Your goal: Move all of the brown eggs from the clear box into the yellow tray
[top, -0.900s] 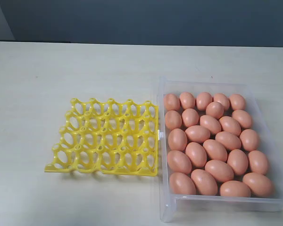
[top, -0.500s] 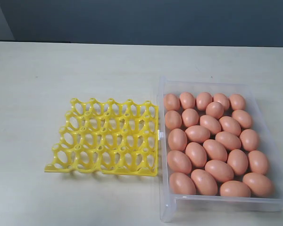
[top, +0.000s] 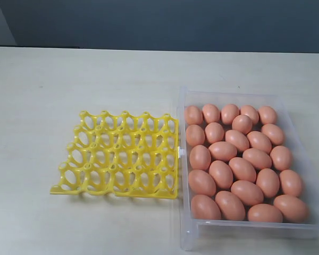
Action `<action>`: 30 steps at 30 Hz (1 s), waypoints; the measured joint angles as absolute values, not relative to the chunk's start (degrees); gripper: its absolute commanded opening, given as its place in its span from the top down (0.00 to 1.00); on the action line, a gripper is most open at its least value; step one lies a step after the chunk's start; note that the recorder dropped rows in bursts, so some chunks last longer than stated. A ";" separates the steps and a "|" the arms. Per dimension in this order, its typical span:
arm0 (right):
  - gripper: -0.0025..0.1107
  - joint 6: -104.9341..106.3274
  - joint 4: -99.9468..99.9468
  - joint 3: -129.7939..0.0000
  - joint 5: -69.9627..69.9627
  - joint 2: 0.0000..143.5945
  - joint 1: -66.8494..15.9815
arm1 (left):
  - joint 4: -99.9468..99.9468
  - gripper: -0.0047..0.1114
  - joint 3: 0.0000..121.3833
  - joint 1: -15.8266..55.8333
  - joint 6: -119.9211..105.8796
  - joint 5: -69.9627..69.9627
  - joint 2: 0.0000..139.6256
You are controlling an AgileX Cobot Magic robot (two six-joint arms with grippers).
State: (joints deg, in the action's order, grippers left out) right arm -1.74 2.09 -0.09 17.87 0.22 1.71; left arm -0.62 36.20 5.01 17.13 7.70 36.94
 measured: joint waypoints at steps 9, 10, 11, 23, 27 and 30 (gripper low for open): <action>0.98 -1.74 2.09 -0.09 17.87 0.22 1.71 | -1.91 0.49 55.70 20.28 -3.57 7.96 75.06; 0.98 -1.74 2.09 -0.09 17.87 0.22 1.71 | -1.91 0.47 57.32 21.50 -4.48 8.33 77.24; 0.98 -1.74 2.09 -0.09 17.87 0.22 1.71 | -1.91 0.47 59.39 22.92 -5.24 9.23 79.85; 0.98 -1.74 2.09 -0.09 17.87 0.22 1.71 | 12.40 0.47 81.74 32.95 -23.69 31.03 100.67; 0.98 -1.74 2.09 -0.09 17.87 0.22 1.71 | 25.65 0.47 87.81 33.61 -33.90 37.14 105.55; 0.98 -1.74 2.09 -0.09 17.87 0.22 1.71 | 30.00 0.47 91.88 33.61 -36.94 39.37 109.51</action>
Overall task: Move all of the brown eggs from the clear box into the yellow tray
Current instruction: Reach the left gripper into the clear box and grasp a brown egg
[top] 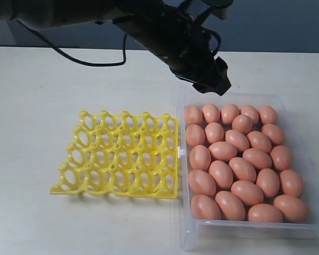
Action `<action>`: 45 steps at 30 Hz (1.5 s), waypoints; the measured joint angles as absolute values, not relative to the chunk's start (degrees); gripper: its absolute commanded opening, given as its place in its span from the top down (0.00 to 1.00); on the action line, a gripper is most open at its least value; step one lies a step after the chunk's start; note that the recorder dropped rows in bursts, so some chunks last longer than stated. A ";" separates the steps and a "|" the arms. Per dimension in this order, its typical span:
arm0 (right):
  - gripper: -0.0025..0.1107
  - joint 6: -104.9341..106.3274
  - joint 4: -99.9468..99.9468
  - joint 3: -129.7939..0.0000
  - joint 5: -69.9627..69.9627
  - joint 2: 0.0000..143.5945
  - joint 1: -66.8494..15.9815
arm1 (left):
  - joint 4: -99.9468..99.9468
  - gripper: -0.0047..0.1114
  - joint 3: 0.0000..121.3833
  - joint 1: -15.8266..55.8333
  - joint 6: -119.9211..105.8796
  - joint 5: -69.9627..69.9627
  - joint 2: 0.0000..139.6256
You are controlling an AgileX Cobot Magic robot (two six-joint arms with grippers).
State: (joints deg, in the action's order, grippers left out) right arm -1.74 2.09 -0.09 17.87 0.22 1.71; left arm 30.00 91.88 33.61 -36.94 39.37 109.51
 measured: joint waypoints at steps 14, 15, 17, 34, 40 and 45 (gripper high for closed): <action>0.98 -1.74 2.09 -0.09 17.87 0.22 1.71 | 31.76 0.47 104.86 37.89 -42.15 39.85 126.37; 0.98 -1.74 2.09 -0.09 17.87 0.22 1.71 | 31.04 0.47 105.40 38.57 -42.17 39.04 127.20; 0.98 -1.74 2.09 -0.09 17.87 0.22 1.71 | 29.33 0.47 107.03 39.84 -42.43 38.25 129.27; 0.98 -1.74 2.09 -0.09 17.87 0.22 1.71 | 21.47 0.47 112.15 40.40 -37.48 32.22 137.74; 0.98 -1.74 2.09 -0.09 17.87 0.22 1.71 | 21.18 0.53 113.30 40.61 -36.67 31.44 138.90; 0.98 -1.74 2.09 -0.09 17.87 0.22 1.71 | 21.18 0.81 113.51 40.61 -36.45 31.16 139.23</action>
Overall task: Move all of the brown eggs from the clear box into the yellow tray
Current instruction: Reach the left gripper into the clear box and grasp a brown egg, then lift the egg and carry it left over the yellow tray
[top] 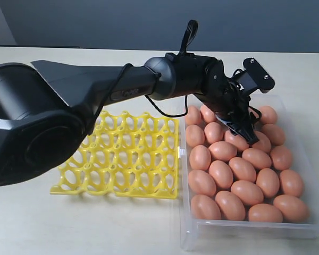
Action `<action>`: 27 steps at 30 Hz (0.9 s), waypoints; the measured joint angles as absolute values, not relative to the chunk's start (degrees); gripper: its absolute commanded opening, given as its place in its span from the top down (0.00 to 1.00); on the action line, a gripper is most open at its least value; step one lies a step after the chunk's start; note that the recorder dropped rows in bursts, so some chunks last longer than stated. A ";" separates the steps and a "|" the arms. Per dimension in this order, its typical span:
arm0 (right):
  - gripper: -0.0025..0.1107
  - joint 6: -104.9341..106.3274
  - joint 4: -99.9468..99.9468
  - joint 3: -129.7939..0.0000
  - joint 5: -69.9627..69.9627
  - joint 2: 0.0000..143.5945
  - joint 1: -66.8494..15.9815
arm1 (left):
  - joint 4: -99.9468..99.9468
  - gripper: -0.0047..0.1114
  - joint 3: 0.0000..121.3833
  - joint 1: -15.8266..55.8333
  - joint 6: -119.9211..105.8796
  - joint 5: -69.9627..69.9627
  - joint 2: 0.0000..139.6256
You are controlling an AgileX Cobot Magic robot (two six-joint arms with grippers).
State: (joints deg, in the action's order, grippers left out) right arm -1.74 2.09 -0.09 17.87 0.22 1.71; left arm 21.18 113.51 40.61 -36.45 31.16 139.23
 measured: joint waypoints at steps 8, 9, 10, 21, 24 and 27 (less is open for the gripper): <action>0.98 -1.74 2.09 -0.09 17.87 0.22 1.71 | 20.71 0.95 113.51 40.61 -36.45 31.99 138.61; 0.98 -1.74 2.09 -0.09 17.87 0.22 1.71 | 20.32 0.95 113.51 40.61 -36.45 32.76 138.24; 0.98 -1.74 2.09 -0.09 17.87 0.22 1.71 | 19.92 0.95 113.51 40.61 -36.45 33.31 137.52; 0.98 -1.74 2.09 -0.09 17.87 0.22 1.71 | 15.97 0.95 113.51 40.61 -32.81 42.89 125.45; 0.98 -1.74 2.09 -0.09 17.87 0.22 1.71 | 10.81 0.95 113.51 39.72 -26.66 48.68 123.14; 0.98 -1.74 2.09 -0.09 17.87 0.22 1.71 | 8.14 0.95 112.83 37.30 -21.91 51.55 120.54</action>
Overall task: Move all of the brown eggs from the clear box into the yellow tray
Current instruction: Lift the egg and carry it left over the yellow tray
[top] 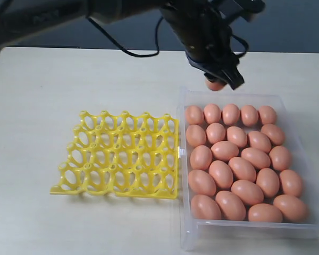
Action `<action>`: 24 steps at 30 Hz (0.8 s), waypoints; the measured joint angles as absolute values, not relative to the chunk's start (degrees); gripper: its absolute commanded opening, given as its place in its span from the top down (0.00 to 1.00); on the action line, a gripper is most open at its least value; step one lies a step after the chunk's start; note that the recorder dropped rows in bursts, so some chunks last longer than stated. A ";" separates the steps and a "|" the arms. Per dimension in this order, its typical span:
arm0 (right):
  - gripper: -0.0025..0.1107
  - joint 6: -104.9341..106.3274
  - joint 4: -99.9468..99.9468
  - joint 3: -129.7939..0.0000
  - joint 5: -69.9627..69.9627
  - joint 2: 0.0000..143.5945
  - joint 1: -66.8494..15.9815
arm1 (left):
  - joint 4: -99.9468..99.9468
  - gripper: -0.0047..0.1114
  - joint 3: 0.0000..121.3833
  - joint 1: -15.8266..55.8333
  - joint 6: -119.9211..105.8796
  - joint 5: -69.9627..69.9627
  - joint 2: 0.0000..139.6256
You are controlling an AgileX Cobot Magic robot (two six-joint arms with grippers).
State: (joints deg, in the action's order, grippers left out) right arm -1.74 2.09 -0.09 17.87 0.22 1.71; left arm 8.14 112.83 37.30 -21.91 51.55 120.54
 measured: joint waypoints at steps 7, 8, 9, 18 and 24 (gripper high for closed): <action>0.98 -1.74 2.09 -0.09 17.87 0.22 1.71 | 7.70 0.95 107.11 33.17 -19.11 50.80 112.47; 0.98 -1.74 2.09 -0.09 17.87 0.22 1.71 | 7.70 0.95 105.69 32.92 -18.99 49.99 111.00; 0.98 -1.74 2.09 -0.09 17.87 0.22 1.71 | 7.70 0.95 104.12 32.88 -18.99 48.90 109.66; 0.98 -1.74 2.09 -0.09 17.87 0.22 1.71 | 15.95 0.95 92.86 32.76 -22.05 38.51 105.19; 0.98 -1.74 2.09 -0.09 17.87 0.22 1.71 | 24.41 0.96 89.89 36.01 -30.83 35.68 112.18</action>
State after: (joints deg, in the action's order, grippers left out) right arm -1.74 2.09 -0.09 17.87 0.22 1.71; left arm 24.41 89.89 36.01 -30.83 35.68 112.18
